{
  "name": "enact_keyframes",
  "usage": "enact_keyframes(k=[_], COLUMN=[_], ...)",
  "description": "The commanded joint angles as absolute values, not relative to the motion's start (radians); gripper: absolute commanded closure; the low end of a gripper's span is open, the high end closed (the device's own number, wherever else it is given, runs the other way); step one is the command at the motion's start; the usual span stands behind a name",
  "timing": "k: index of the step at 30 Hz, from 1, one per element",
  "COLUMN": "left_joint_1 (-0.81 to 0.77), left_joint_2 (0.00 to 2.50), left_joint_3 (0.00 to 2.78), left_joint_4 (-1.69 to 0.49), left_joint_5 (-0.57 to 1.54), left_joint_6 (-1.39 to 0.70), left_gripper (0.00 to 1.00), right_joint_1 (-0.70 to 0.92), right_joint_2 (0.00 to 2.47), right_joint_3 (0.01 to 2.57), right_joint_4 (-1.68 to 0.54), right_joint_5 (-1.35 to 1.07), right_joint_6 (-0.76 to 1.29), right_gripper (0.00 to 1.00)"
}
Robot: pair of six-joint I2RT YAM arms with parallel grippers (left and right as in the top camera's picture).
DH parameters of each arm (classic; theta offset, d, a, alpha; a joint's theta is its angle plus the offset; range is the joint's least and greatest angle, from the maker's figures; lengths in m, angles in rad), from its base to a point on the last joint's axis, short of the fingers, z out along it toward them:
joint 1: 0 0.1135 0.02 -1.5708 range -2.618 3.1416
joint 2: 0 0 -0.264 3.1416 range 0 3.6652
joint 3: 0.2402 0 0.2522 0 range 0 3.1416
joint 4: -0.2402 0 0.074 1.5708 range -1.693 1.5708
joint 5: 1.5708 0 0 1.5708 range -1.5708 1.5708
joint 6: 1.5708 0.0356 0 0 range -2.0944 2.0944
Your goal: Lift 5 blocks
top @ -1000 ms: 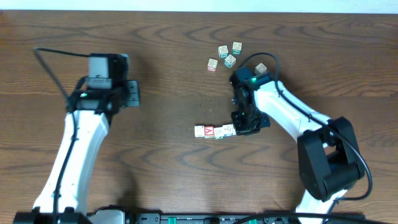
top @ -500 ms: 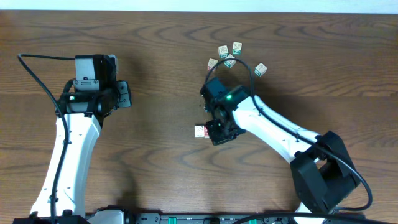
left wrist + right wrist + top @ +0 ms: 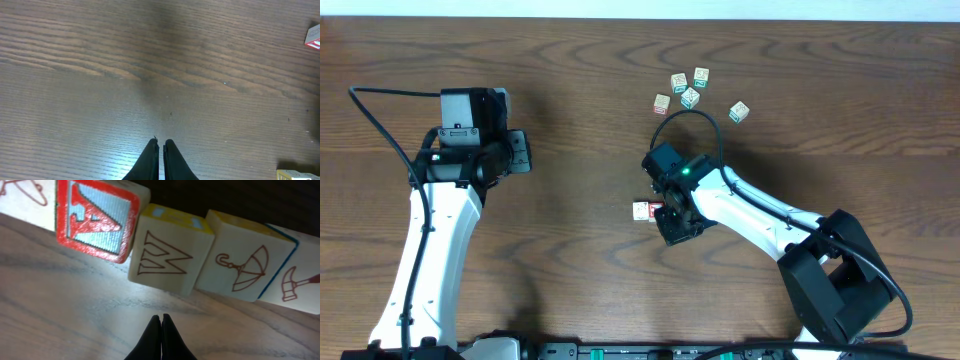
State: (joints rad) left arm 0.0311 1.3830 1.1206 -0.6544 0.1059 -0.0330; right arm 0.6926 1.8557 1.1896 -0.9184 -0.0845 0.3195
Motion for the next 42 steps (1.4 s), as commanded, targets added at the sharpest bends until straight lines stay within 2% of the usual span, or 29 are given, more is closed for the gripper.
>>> enact_keyframes(k=[1,42], left_joint_1=[0.033,0.033], left_joint_2=[1.384,1.384], left_joint_3=[1.117,1.117], left_joint_4=[-0.657,-0.657], left_joint_5=[0.113,0.113], left_joint_6=[-0.036,-0.036], left_gripper=[0.93,0.93], right_joint_1=[0.698,0.698], right_joint_2=[1.839,1.839], right_joint_3=[1.175,1.168], right_joint_4=[-0.908,-0.818], right_joint_5=[-0.057,-0.045], right_joint_6=[0.336,0.336], right_gripper=[0.99,0.99])
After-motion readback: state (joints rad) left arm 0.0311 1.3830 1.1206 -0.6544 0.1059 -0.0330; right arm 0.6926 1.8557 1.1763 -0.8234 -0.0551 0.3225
